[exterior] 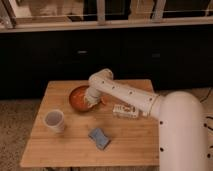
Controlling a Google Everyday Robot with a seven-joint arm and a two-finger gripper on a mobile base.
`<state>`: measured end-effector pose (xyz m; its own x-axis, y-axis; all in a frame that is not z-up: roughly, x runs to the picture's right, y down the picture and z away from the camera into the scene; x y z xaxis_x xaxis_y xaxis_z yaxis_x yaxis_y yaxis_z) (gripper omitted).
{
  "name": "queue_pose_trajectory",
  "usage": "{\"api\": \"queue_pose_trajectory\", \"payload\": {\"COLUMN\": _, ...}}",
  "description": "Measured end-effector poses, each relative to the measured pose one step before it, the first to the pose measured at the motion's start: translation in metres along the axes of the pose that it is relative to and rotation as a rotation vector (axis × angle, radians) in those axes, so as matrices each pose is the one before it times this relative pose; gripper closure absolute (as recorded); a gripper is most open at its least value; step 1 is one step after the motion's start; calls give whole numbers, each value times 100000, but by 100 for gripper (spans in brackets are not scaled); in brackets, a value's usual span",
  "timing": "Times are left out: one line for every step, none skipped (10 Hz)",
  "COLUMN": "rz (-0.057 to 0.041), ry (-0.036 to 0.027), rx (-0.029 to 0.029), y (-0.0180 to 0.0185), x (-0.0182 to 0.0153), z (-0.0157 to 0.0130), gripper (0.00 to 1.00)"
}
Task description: Push the ceramic bowl across the table
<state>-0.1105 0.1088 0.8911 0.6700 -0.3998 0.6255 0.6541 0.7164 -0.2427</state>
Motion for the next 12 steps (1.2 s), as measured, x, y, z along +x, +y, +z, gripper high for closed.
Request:
{"api": "queue_pose_trajectory", "payload": {"rz": -1426, "ry": 619, "rx": -1930, "y": 81, "x": -271, "z": 583, "gripper": 100}}
{"api": "queue_pose_trajectory", "payload": {"rz": -247, "ry": 563, "rx": -1840, "y": 365, "x": 158, "z": 413, "gripper": 100}}
{"api": "queue_pose_trajectory", "payload": {"rz": 671, "ry": 385, "rx": -1884, "y": 469, "x": 241, "z": 328, "gripper": 100}}
{"api": "queue_pose_trajectory", "payload": {"rz": 1608, "ry": 449, "rx": -1891, "y": 398, "x": 263, "z": 365, "gripper": 100}}
{"api": "queue_pose_trajectory", "payload": {"rz": 1292, "ry": 389, "rx": -1563, "y": 456, "x": 239, "z": 140, "gripper": 100}}
{"api": "queue_pose_trajectory", "payload": {"rz": 1353, "ry": 349, "rx": -712, "y": 408, "x": 369, "z": 29, "gripper": 100}}
{"api": "queue_pose_trajectory", "payload": {"rz": 1751, "ry": 371, "rx": -1491, "y": 827, "x": 509, "z": 7, "gripper": 100}}
{"api": "queue_pose_trajectory", "payload": {"rz": 1865, "ry": -98, "rx": -1197, "y": 883, "x": 421, "z": 10, "gripper": 100}}
{"api": "queue_pose_trajectory", "payload": {"rz": 1520, "ry": -454, "rx": -611, "y": 653, "x": 329, "z": 70, "gripper": 100}}
{"api": "queue_pose_trajectory", "payload": {"rz": 1410, "ry": -362, "rx": -1030, "y": 752, "x": 273, "z": 98, "gripper": 100}}
{"api": "queue_pose_trajectory", "payload": {"rz": 1233, "ry": -277, "rx": -608, "y": 618, "x": 236, "z": 88, "gripper": 100}}
{"api": "queue_pose_trajectory", "payload": {"rz": 927, "ry": -75, "rx": -620, "y": 492, "x": 127, "z": 26, "gripper": 100}}
